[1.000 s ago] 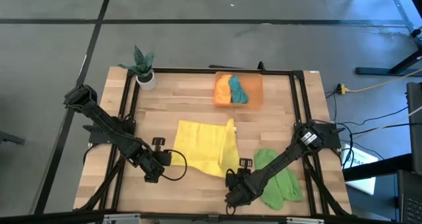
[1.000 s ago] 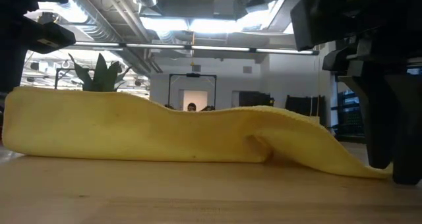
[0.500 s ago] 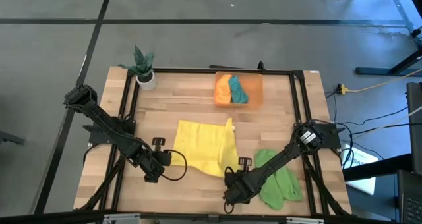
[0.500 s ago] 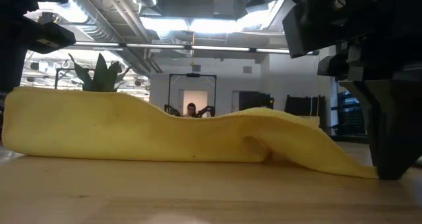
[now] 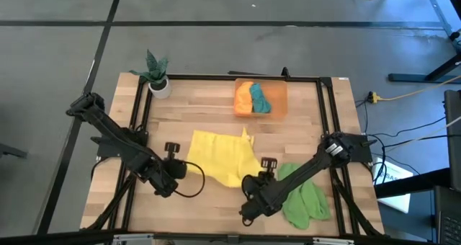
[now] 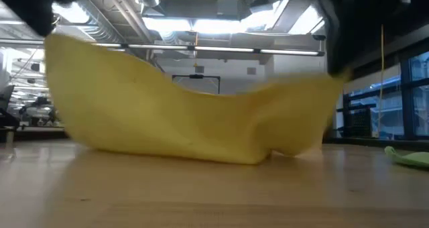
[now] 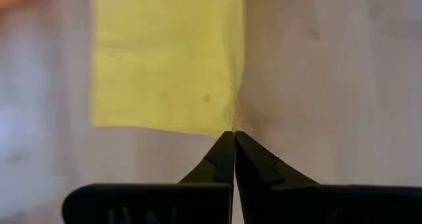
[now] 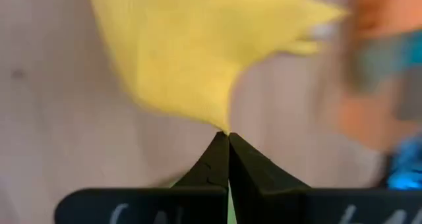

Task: Roll microfiber towels into tight, uniform cylinder then place into a basket
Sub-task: Roll the yellow microfiber towel

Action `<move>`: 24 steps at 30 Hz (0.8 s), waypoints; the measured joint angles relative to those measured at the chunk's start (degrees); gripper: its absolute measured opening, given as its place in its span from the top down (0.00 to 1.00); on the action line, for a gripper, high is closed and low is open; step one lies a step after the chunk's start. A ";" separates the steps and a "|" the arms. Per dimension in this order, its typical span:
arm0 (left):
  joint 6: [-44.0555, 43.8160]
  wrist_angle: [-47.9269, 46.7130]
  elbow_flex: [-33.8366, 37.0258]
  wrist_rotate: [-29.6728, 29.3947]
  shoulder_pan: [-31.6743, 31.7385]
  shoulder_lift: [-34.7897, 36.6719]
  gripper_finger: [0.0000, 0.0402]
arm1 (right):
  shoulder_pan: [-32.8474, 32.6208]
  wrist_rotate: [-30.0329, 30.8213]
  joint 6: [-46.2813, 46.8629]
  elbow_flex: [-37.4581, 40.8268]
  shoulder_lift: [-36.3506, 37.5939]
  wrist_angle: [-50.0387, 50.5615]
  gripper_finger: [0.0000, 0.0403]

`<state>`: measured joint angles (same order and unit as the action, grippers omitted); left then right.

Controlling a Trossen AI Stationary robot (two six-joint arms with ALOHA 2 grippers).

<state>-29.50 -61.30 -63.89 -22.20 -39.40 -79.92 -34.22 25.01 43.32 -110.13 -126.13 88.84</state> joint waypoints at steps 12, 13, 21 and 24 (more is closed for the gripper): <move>-4.84 -24.46 -18.69 -14.63 2.21 0.17 1.00 | 4.98 16.72 -11.32 -19.92 1.08 1.16 1.00; -5.35 -26.17 -20.04 -14.81 2.47 0.17 1.00 | 5.50 17.86 -12.68 -21.32 1.12 1.14 1.00; -4.73 -28.68 -24.60 -17.44 3.54 2.62 1.00 | 10.61 22.96 -19.62 -23.62 3.65 1.13 1.00; -5.13 -28.72 -24.60 -19.37 4.69 5.01 1.00 | 12.70 23.39 -20.08 -23.89 4.46 1.11 1.00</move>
<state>-34.63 -90.02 -88.49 -41.57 -34.71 -74.91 -21.52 48.40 23.25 -134.02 -121.67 89.95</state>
